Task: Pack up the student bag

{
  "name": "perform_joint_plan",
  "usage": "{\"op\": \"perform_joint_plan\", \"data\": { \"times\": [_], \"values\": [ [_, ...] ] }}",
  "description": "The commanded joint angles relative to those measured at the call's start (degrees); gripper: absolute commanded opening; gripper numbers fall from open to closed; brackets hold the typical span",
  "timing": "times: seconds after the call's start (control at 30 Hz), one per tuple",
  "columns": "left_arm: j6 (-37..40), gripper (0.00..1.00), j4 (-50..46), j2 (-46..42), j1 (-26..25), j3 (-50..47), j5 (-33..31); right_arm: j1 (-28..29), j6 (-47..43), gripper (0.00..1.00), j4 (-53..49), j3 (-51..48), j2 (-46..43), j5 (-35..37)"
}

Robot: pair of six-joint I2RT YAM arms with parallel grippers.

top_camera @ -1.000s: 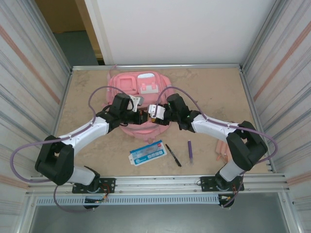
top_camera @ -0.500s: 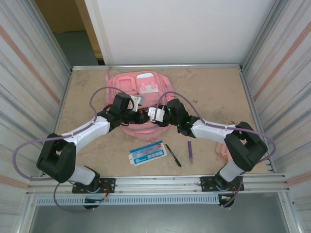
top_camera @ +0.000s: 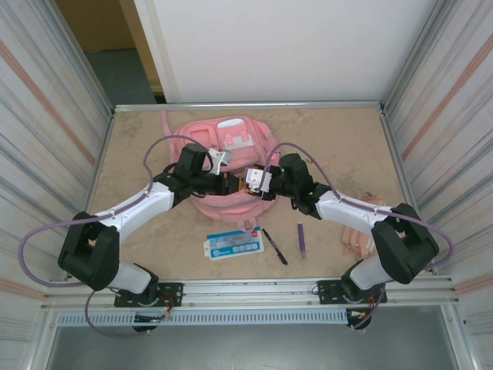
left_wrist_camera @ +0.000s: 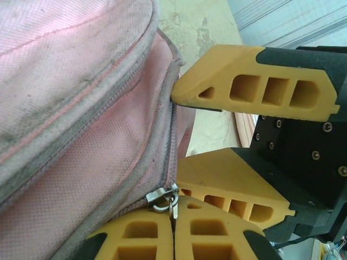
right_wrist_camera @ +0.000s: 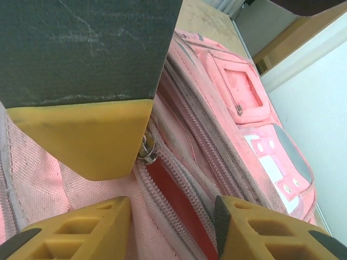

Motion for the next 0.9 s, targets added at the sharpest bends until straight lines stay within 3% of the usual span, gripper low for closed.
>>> {"op": "perform_joint_plan", "data": {
  "times": [0.0,0.13,0.43,0.6,0.87],
  "values": [
    [1.54,0.0,4.08,-2.15,-0.41,3.0,7.42,0.34,-0.29,0.44,1.75,-0.5,-1.82,-3.73],
    [0.6,0.0,4.81,-2.38,-0.4,2.84,7.38,0.28,-1.19,0.51,0.3,-0.28,-2.74,-1.95],
    [-0.97,0.0,3.84,-2.61,0.05,1.91,6.09,0.67,-0.45,0.51,5.38,-2.55,-4.99,-2.25],
    [-3.06,0.0,5.81,-2.63,0.72,1.3,6.2,0.44,-0.99,0.51,2.56,-2.5,-6.1,-5.09],
    [-2.99,0.0,7.04,-2.24,0.63,1.64,10.3,0.05,-2.73,0.51,0.47,-0.01,0.42,1.62]
  ]
}}
